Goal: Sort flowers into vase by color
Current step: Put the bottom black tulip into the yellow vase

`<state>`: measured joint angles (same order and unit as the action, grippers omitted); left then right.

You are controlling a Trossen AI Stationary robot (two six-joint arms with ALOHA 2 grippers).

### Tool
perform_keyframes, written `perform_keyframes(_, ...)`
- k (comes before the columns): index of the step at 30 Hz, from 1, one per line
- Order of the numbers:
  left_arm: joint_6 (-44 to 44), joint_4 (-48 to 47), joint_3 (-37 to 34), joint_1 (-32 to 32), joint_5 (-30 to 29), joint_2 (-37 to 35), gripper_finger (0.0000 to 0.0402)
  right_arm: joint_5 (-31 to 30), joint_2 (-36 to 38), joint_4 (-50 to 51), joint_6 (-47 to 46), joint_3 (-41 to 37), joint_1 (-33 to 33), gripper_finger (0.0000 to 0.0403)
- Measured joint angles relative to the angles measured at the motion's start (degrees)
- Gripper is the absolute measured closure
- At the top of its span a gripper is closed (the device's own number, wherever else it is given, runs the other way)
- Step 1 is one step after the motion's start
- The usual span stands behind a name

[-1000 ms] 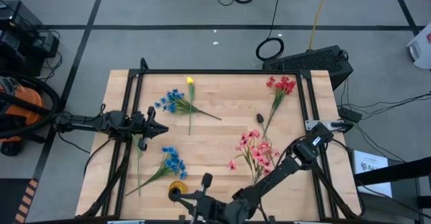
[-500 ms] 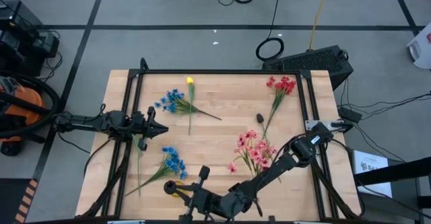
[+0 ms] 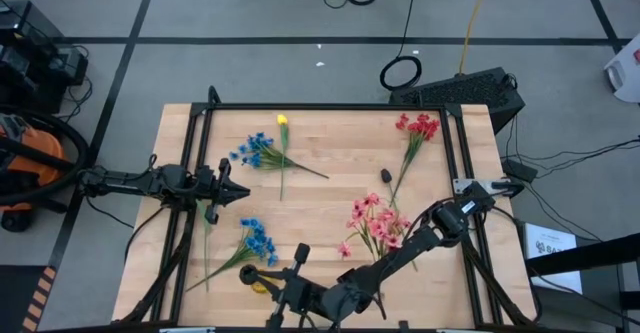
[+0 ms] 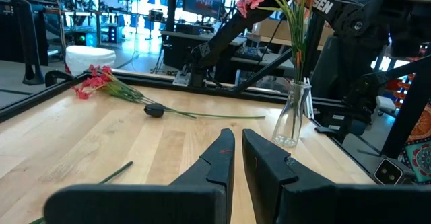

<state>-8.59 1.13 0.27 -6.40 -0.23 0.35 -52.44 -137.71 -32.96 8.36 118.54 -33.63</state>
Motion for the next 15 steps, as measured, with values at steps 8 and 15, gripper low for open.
perform_keyframes(8, 0.0, 0.0, 0.0, 0.0, 0.0, 0.0, 0.0366, 0.1, -0.1, 4.8, -3.7, 0.0, 0.1, 0.0403)
perform_keyframes(15, 0.0, 0.0, 0.0, 0.0, 0.0, 0.0, 0.0366, 0.3, -0.1, 6.8, -10.0, 0.0, 0.7, 0.0389)
